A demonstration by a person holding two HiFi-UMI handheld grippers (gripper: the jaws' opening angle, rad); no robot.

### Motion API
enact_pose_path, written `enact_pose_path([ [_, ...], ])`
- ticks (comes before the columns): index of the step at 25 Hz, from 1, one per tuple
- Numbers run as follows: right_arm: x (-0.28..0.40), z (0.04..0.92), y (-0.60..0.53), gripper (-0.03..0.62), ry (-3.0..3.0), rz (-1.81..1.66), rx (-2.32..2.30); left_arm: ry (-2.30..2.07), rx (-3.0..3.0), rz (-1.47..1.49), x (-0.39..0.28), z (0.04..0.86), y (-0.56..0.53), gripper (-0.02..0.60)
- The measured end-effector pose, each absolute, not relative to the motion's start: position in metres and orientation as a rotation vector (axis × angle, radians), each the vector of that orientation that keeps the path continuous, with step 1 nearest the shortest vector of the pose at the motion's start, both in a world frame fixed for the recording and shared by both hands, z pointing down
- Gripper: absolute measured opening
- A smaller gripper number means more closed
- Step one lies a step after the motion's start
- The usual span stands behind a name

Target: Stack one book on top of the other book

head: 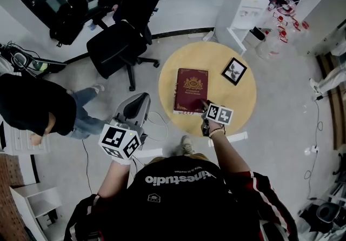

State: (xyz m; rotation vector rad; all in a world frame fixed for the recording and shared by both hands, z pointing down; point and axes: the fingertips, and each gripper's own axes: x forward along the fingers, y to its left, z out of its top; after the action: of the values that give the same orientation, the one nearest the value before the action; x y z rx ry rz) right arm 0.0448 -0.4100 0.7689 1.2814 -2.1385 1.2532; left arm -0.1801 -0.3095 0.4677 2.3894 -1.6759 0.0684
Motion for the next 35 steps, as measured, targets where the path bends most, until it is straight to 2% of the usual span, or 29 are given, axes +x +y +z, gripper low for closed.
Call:
enact_pose_path([
  [5, 0.065, 0.760, -0.408, 0.187, -2.126, 1.298, 1.363, -1.682, 2.392, 0.053, -0.183, 0.466, -0.306, 0.023],
  [17, 0.105, 0.685, -0.395, 0.178, -2.256, 1.160, 1.432, -1.593, 2.489, 0.022, -0.160, 0.453, -0.301, 0.023],
  [26, 0.126, 0.606, -0.361, 0.170, -2.360, 0.775, 1.487, -1.554, 2.558, -0.014, -0.151, 0.440, -0.287, 0.025],
  [35, 0.134, 0.527, -0.312, 0.155, -2.426, 0.602, 1.596, -1.556, 2.551, -0.036, -0.170, 0.431, -0.256, 0.025],
])
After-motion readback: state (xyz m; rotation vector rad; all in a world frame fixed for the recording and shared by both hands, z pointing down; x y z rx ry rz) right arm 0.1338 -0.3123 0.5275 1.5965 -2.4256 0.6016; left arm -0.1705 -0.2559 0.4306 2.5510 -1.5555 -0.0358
